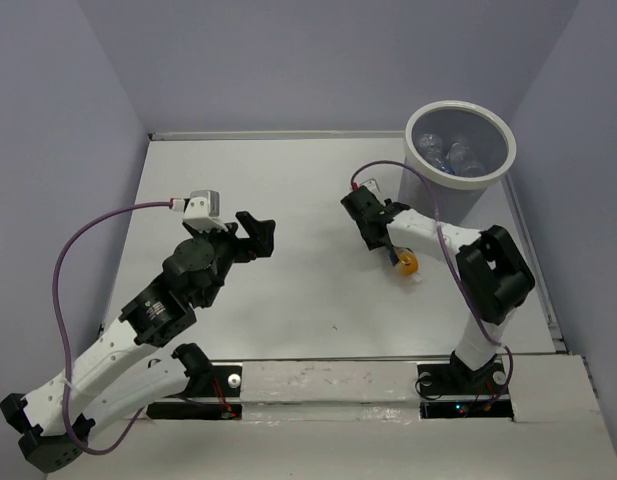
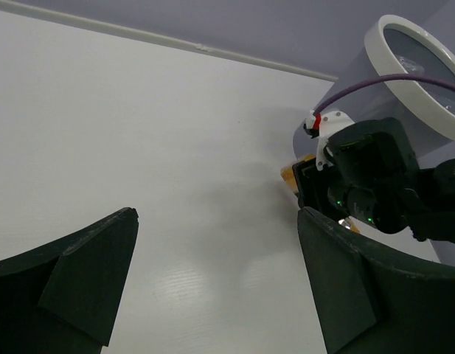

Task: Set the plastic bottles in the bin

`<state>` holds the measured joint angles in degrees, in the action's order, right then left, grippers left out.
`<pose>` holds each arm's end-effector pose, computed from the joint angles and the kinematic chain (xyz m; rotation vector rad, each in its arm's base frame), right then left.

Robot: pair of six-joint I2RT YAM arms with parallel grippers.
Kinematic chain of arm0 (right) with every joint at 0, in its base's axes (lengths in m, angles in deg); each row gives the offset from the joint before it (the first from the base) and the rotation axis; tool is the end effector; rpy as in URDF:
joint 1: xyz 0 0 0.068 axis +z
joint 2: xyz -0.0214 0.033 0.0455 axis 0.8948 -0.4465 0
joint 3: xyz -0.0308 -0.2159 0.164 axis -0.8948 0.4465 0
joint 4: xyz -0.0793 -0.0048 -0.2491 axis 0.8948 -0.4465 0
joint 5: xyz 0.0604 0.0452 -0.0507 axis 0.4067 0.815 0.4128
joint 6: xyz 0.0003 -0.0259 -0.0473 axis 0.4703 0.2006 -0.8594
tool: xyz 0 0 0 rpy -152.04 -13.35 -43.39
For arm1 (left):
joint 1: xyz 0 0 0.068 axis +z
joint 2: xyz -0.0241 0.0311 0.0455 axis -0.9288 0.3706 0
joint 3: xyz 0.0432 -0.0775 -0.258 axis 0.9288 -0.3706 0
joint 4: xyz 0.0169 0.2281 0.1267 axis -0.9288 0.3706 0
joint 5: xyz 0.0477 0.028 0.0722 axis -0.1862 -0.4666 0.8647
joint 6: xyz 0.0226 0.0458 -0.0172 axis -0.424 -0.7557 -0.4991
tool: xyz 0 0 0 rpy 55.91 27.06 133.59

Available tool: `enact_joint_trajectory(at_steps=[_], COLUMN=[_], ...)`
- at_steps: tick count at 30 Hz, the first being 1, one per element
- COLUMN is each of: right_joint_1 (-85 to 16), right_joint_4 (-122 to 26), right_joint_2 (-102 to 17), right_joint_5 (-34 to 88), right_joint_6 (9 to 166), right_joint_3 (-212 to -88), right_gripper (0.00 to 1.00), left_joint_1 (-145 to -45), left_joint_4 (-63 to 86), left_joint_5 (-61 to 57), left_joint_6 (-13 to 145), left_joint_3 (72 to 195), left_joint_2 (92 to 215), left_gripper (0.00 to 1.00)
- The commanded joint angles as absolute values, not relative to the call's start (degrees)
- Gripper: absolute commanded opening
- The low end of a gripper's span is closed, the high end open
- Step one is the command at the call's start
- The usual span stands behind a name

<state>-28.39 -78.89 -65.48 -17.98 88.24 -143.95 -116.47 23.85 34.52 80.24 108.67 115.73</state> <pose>0.3078 0.1898 0.1877 -0.4148 2.4350 -0.5851 0.1120 -0.1002 0.3735 -0.0720 1.6153 -0.6189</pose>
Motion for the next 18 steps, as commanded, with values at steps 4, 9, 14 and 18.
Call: enact_joint_trajectory(at_steps=[4,9,14,18], right_joint_1=[-25.16,-32.17,-48.43,-55.21], right_joint_4=[-68.74,-48.53,-36.48,-25.59], right_joint_2=[-45.47,-39.74,-41.48,-46.22], right_joint_5=[-12.82,-15.63,-10.28,-10.01], right_joint_6=[85.80,74.55,80.24,79.64], right_joint_3=[-153.85,-160.97,-162.74,-161.16], right_gripper=[0.45,0.45,0.45,0.45], left_joint_1=[-116.06,-116.06,-116.06,-116.06], left_joint_4=[22.11,22.20,21.94,22.02], left_joint_5=[37.12,36.42,36.15,36.15], left_joint_6=[77.84,77.40,76.79,76.70], left_joint_3=[110.06,110.06,109.44,109.35], left_joint_2=[115.11,114.50,113.62,113.44], left_gripper=[0.99,0.99,0.99,0.99])
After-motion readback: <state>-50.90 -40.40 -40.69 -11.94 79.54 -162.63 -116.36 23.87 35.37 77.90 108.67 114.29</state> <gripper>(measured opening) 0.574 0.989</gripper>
